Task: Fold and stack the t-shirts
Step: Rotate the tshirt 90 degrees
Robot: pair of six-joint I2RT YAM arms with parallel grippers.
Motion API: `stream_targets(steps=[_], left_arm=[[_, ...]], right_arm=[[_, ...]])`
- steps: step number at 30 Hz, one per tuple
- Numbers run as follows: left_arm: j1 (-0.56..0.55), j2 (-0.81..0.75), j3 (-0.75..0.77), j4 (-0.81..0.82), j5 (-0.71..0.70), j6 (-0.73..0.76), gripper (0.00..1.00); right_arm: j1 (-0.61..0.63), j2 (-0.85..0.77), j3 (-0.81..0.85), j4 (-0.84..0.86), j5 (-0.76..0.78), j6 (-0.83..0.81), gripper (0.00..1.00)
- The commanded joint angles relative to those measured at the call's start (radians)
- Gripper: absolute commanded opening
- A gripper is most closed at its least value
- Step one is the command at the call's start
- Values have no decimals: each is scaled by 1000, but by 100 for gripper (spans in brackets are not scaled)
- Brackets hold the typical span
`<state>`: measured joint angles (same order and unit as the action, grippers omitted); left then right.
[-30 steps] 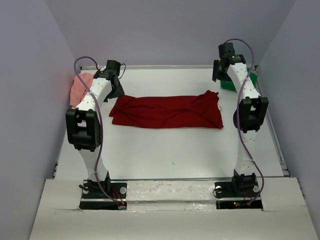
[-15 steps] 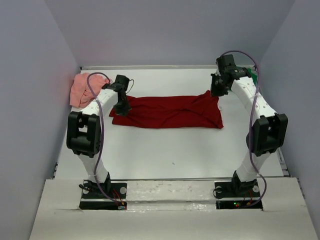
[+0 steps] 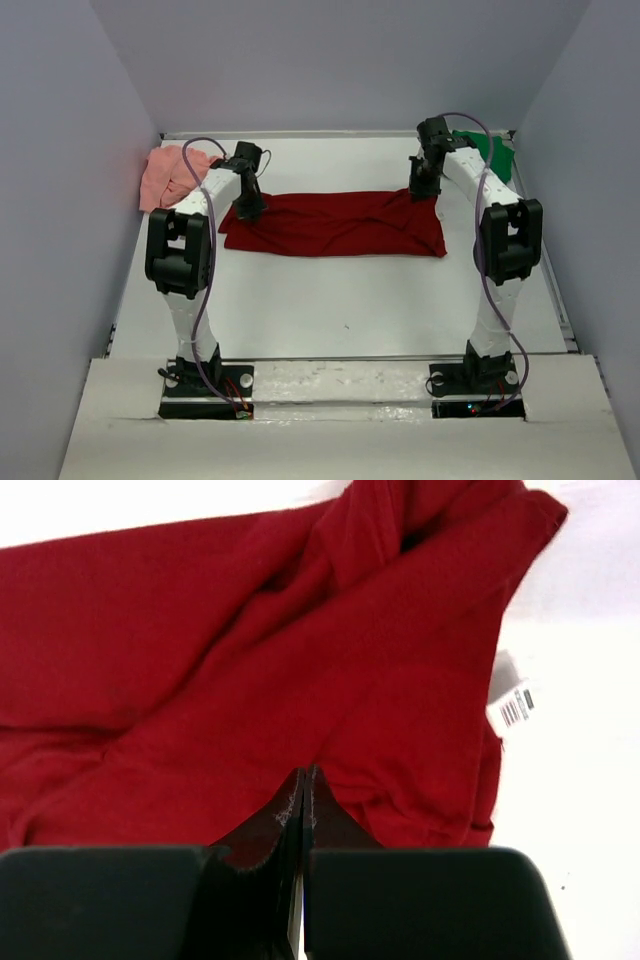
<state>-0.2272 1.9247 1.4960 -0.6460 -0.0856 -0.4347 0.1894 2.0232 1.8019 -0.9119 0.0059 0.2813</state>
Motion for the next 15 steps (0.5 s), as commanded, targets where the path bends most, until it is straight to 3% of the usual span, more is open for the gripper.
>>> stream_targets(steps=[1, 15], left_arm=[[5, 31, 73, -20, 29, 33, 0], [6, 206, 233, -76, 21, 54, 0]], right_arm=[[-4, 35, 120, -16, -11, 6, 0], [5, 118, 152, -58, 80, 19, 0]])
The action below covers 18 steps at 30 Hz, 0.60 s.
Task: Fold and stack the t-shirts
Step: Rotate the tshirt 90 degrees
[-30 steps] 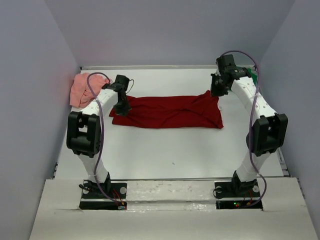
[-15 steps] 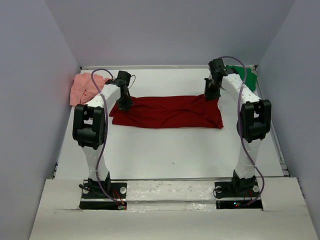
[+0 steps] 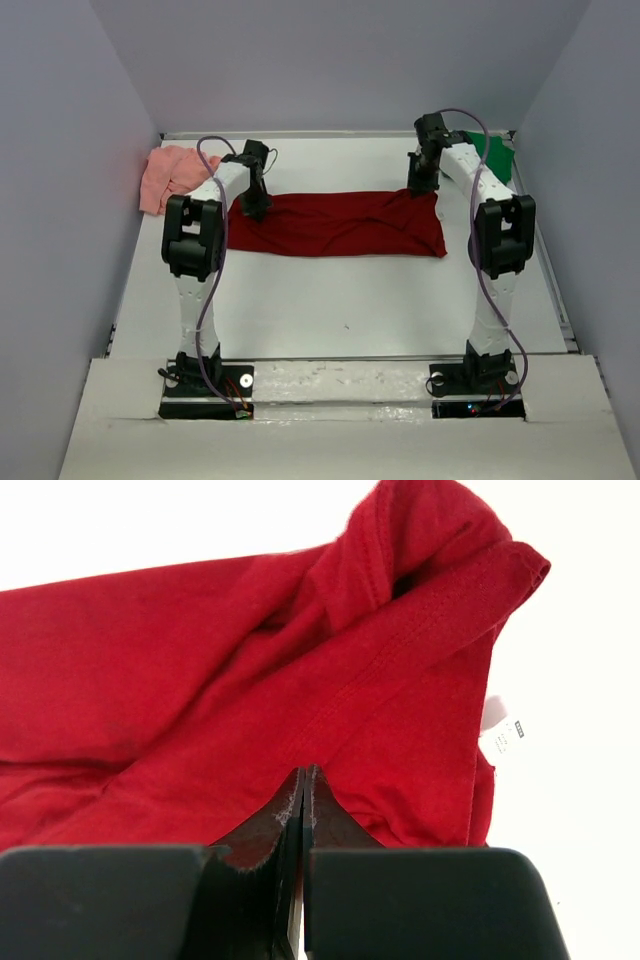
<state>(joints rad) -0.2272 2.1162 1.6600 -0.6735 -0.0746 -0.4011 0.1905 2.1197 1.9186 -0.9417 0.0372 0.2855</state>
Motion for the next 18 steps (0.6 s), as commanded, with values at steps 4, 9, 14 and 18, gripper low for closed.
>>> stream_targets(steps=[4, 9, 14, 18], left_arm=[[11, 48, 110, -73, 9, 19, 0], [19, 57, 135, -87, 6, 22, 0], [19, 36, 109, -87, -1, 19, 0], [19, 10, 40, -72, -7, 16, 0]], right_arm=[[4, 25, 23, -25, 58, 29, 0], [4, 78, 54, -34, 78, 24, 0], [4, 132, 108, -69, 89, 18, 0], [4, 141, 102, -69, 58, 21, 0]])
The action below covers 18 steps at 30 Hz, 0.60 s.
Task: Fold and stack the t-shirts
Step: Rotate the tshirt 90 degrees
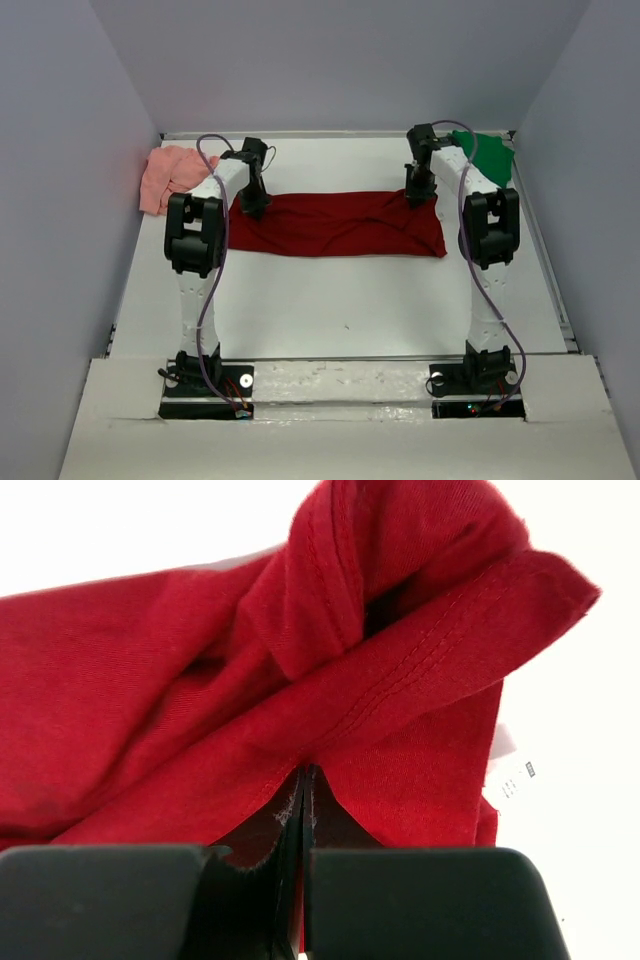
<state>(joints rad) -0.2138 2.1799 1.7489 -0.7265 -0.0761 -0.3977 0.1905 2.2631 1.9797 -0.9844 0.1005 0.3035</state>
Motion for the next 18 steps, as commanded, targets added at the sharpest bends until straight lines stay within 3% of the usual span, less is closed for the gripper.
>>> stream_targets(steps=[1, 10, 18], left_arm=[[5, -58, -58, -16, -7, 11, 0], [5, -71, -140, 19, 58, -18, 0], [1, -120, -319, 81, 203, -65, 0]], right_arm=[[4, -2, 36, -23, -22, 6, 0], [4, 22, -58, 35, -22, 2, 0], [4, 104, 28, 12, 2, -38, 0]])
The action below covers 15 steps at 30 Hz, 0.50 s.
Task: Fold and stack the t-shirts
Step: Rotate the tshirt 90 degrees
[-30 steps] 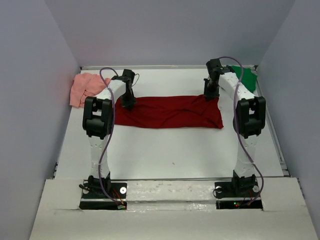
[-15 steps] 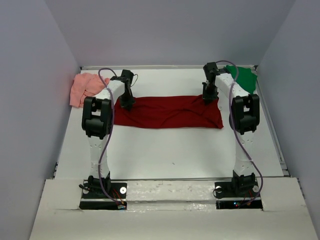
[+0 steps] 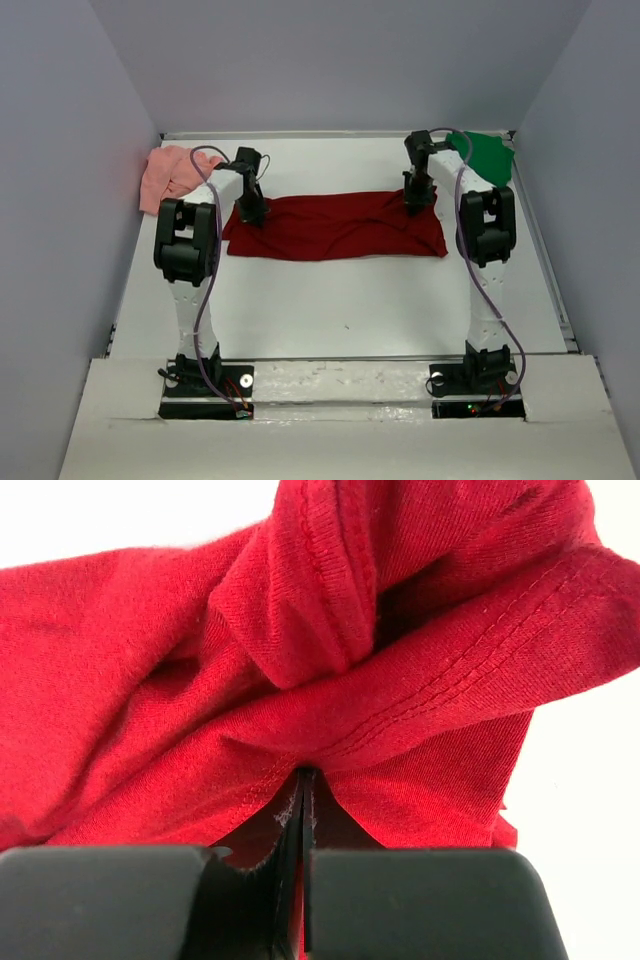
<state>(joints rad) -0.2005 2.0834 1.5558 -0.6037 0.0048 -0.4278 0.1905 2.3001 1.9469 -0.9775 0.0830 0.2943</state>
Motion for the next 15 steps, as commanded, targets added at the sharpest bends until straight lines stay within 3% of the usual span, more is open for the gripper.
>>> stream_targets(steps=[1, 15], left_arm=[[-16, -37, -146, -38, 121, -45, 0], [-151, -336, -447, -21, 126, -161, 0]], right_arm=[[4, 80, 87, -6, 29, -30, 0], [4, 341, 553, -131, -112, -116, 0]])
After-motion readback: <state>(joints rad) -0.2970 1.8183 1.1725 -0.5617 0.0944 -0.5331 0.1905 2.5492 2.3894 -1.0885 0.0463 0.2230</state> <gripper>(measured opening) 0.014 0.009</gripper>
